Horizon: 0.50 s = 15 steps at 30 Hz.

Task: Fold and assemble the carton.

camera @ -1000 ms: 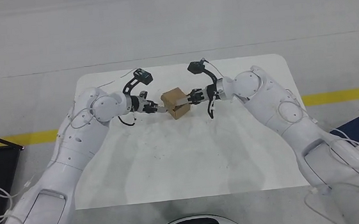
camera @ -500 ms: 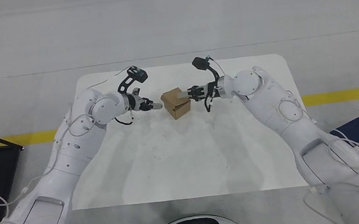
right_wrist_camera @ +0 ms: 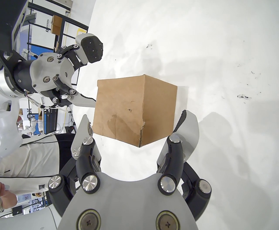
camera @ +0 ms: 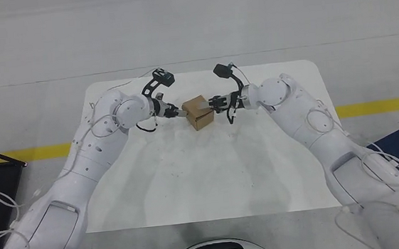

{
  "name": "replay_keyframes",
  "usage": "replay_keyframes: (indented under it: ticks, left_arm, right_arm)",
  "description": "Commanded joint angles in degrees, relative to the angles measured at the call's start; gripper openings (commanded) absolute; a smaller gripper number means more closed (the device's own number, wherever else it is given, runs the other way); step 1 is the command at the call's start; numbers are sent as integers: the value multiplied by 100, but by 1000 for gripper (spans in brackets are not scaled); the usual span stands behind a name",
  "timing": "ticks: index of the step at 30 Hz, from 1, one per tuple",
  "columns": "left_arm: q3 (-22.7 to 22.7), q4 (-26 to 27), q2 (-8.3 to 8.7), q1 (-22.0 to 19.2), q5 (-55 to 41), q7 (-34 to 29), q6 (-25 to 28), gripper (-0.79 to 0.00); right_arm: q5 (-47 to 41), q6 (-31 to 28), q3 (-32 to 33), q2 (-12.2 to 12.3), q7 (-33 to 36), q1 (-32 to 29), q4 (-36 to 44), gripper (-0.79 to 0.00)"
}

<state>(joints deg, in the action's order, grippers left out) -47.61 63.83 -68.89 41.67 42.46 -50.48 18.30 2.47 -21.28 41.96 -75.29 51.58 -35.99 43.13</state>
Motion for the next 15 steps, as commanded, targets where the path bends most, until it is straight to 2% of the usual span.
replay_keyframes:
  ticks: [1,10,15]
  left_arm:
    - [12,-38,-17,-25,-10,64,26,0]
    - [-66,18,-19,-26,58,231,70,0]
    - [-52,-25,-41,-64,76,216,86,0]
  right_arm:
    - [4,-24,-14,-21,8,17,-27,-111]
    - [-160,-90,8,-113,-12,63,-216,-83]
    - [-546,57,104,-169,107,103,-485,-172]
